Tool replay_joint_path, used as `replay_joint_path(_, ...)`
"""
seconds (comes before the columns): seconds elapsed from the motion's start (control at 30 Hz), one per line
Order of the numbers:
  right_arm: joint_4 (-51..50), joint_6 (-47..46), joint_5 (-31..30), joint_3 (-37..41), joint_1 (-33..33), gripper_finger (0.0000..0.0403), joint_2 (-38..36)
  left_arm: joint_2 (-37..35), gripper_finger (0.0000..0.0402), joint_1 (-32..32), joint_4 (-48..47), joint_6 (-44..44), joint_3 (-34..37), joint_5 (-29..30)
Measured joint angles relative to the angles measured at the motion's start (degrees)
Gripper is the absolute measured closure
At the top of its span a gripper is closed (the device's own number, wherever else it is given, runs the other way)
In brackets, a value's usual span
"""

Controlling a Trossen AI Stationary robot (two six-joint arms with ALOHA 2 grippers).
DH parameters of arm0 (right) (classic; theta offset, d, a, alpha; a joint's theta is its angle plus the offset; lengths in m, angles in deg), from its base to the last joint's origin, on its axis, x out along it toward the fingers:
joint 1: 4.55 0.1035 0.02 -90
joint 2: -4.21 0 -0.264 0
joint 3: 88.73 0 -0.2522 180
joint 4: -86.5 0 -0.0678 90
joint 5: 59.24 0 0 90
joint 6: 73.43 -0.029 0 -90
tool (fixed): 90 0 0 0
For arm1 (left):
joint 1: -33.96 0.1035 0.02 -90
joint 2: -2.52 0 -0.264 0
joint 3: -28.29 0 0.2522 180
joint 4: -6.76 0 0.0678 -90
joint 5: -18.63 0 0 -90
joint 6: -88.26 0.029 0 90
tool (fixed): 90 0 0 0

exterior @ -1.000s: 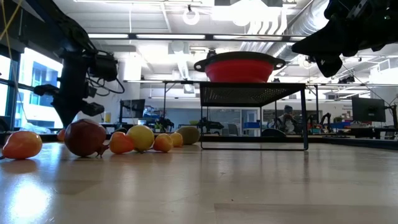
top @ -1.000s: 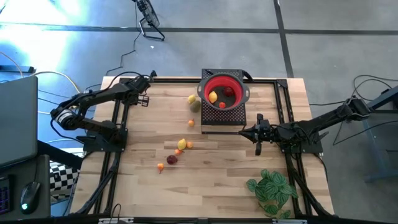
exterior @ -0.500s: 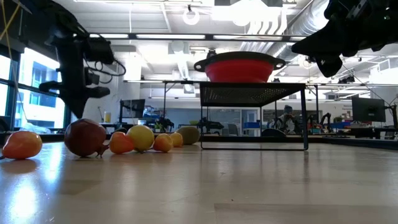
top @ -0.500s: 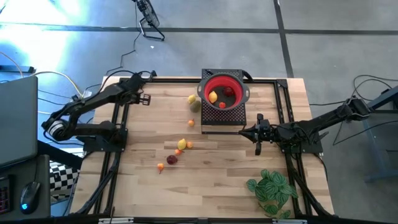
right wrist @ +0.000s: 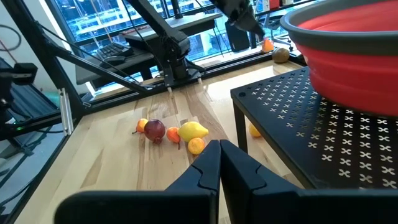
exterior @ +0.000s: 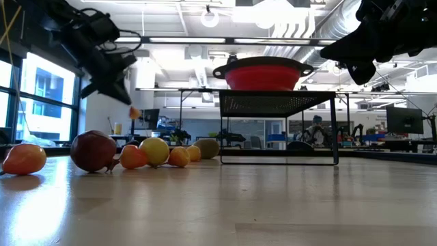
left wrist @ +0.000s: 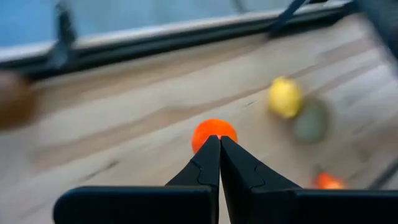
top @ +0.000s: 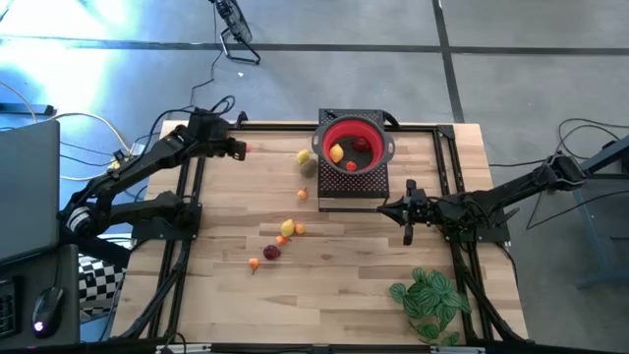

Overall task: Pick & Place Fruit
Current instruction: Put the orange pear into the red strainer bowl on the shelf

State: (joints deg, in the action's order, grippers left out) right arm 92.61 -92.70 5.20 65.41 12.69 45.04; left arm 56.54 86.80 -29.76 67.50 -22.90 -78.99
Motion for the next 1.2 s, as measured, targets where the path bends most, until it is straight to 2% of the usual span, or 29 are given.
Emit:
replay_joint_path(0.53,0.0,0.0,0.0,0.0,0.0,0.0401,0.0,0.0,0.0401,-0.7,15.2,-0.4,0.0,-14.2)
replay_joint_path(0.93,0.0,0.0,0.0,0.0,0.0,0.0401,0.0,0.0,0.0401,-12.9,30.9,-0.5,-0.1,-12.5)
replay_joint_path(1.2,0.0,0.0,0.0,0.0,0.0,0.0401,0.0,0.6,0.0401,-20.5,31.6,1.5,-4.8,-10.2)
